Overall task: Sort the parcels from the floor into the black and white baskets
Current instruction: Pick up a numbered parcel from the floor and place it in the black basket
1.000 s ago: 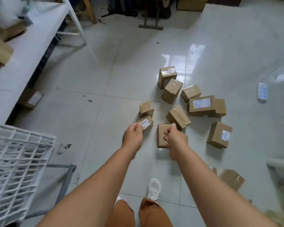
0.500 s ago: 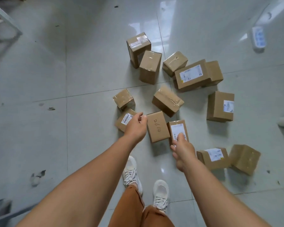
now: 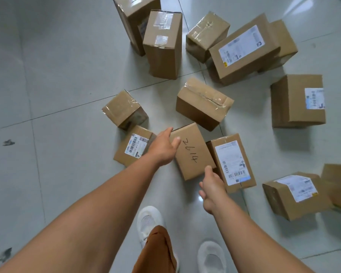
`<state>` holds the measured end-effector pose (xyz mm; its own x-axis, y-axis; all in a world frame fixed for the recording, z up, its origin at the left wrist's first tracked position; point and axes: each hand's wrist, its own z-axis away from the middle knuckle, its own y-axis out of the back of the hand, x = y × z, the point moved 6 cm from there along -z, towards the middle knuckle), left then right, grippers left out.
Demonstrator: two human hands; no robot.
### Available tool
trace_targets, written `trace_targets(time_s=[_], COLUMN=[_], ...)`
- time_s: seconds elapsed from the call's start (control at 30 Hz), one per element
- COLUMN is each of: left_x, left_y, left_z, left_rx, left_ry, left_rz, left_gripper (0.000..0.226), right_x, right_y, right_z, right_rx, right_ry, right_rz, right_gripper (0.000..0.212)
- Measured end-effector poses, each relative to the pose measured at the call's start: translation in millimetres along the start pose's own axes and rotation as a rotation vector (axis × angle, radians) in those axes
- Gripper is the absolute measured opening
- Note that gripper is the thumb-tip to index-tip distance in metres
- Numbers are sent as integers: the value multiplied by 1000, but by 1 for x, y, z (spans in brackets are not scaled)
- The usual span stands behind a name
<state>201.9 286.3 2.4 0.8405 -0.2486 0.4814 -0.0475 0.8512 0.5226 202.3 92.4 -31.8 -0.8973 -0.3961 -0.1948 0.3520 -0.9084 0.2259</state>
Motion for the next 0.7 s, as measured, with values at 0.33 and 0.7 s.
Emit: trace_targets(time_s=[0.33,0.7], left_x=[-11,-3], left_y=[-32,40], left_z=[-70,9], left_rx=[-37,167], left_ry=[-11,98], left_rz=[-121,60], left_gripper=[57,42], right_x=[6,-25], right_y=[-22,-7], right_z=[-60,36], right_rx=[6,19], right_ry=[-53,121], right_rz=[-78,-94], right_gripper=[63,50])
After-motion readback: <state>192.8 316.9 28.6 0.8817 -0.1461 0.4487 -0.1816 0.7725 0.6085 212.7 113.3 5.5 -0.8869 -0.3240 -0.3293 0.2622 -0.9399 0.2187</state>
